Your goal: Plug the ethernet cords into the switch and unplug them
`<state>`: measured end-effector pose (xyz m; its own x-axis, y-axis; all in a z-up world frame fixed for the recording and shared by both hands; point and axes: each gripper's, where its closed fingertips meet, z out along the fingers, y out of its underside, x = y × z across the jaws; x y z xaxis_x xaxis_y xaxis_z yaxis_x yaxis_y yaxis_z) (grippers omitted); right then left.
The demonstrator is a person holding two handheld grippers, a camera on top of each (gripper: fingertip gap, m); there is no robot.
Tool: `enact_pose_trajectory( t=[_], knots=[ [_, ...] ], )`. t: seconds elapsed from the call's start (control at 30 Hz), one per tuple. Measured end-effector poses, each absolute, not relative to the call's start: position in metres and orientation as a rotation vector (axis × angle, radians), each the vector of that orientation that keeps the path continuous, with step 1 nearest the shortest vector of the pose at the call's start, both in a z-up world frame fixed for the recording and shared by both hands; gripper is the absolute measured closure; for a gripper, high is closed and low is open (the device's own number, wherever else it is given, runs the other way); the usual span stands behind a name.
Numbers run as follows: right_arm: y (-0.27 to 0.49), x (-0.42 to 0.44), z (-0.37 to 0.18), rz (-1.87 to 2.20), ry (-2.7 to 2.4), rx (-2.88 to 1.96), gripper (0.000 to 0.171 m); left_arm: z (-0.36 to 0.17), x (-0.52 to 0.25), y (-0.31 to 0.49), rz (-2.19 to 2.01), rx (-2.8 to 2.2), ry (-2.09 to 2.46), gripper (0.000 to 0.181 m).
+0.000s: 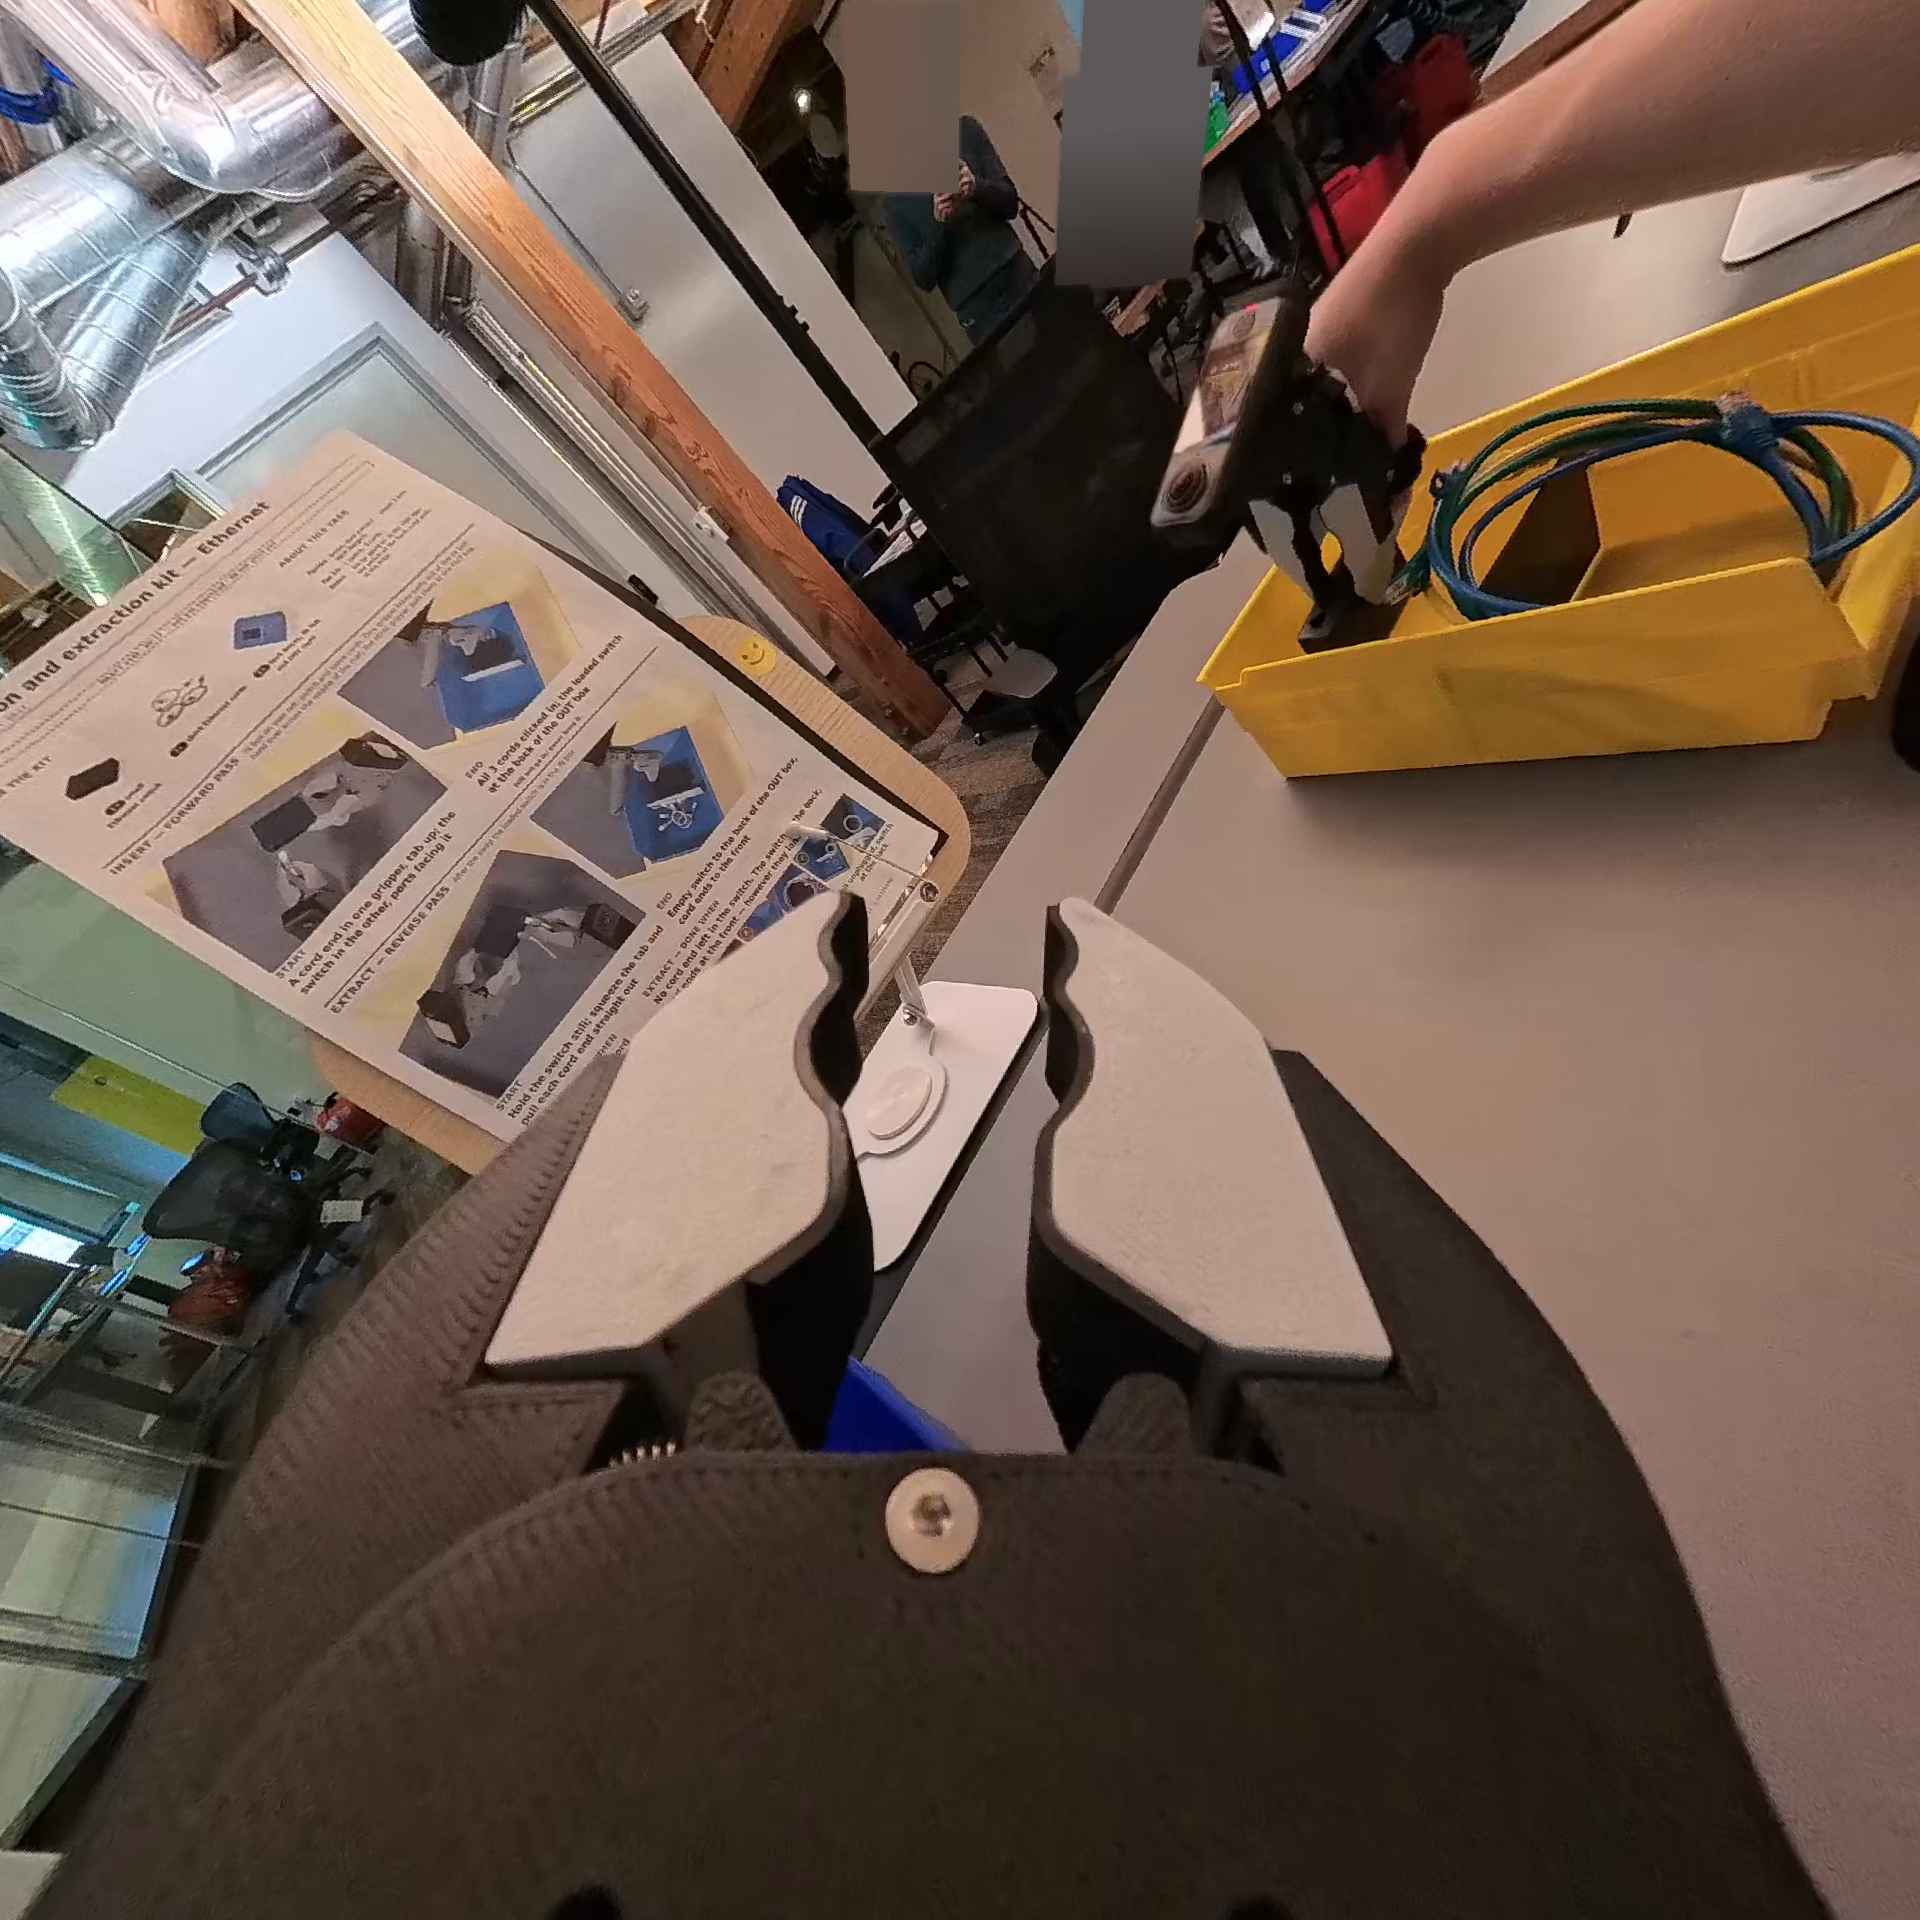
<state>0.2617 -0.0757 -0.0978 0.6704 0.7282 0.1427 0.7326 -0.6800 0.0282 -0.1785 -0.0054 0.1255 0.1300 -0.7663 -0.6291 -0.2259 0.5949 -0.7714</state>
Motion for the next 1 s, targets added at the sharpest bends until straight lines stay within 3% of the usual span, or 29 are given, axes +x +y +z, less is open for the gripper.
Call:
enact_pose_trajectory(
  t=[0.63, 1.0],
  knots=[
    [-0.086, 0.268, -0.132, -0.257, -1.359, -2.940, 0.141, 0.129, -0.181, -0.009, -0.486, -0.894, 1.423, 0.150],
    [-0.091, 0.293, -0.074, -0.649, -1.224, -2.803, 0.141, 0.141, -0.190, -0.015, -0.554, -0.872, 1.397, 0.150]
  ],
)
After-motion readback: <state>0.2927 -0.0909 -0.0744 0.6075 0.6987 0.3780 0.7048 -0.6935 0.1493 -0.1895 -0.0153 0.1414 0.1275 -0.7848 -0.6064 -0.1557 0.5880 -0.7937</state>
